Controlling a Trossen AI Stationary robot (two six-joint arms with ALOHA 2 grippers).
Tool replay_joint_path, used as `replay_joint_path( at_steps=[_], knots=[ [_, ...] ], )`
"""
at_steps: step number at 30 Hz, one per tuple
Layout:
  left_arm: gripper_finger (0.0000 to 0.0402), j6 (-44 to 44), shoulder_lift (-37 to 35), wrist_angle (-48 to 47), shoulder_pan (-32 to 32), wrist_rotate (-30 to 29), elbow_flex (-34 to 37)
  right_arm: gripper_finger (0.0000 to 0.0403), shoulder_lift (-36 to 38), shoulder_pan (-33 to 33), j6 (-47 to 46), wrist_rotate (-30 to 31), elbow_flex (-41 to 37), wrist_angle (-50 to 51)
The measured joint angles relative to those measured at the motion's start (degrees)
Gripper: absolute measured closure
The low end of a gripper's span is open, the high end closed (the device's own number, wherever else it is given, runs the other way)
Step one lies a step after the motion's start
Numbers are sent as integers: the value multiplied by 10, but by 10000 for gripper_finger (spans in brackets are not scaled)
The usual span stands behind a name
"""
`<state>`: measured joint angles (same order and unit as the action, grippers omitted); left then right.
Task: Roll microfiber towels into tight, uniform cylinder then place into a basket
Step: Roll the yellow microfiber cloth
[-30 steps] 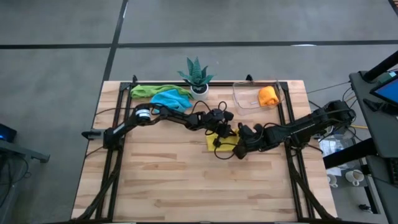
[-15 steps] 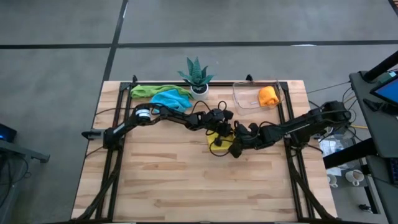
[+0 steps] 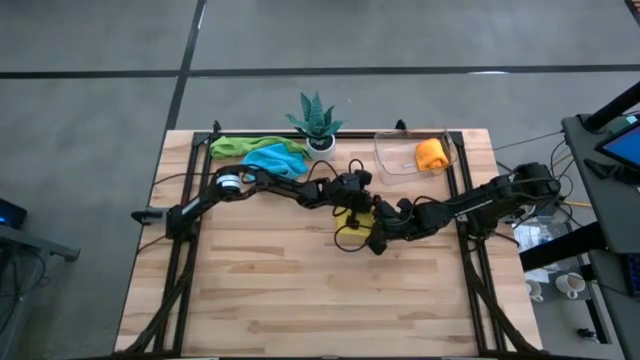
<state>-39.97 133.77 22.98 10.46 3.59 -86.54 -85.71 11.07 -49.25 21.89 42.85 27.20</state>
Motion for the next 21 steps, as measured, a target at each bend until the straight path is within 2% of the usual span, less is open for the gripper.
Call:
replay_joint_path(
  at_steps=[7,11,21],
  knots=[
    [402,-17,-19,-42,2,-24,3,392,0,0,0,0,0,-7],
    [402,-41,-32,-74,1,-79,10,392,0,0,0,1,0,-10],
    [402,-62,-102,-100,1,-139,78,392,0,-2,1,2,0,-14]
  ],
)
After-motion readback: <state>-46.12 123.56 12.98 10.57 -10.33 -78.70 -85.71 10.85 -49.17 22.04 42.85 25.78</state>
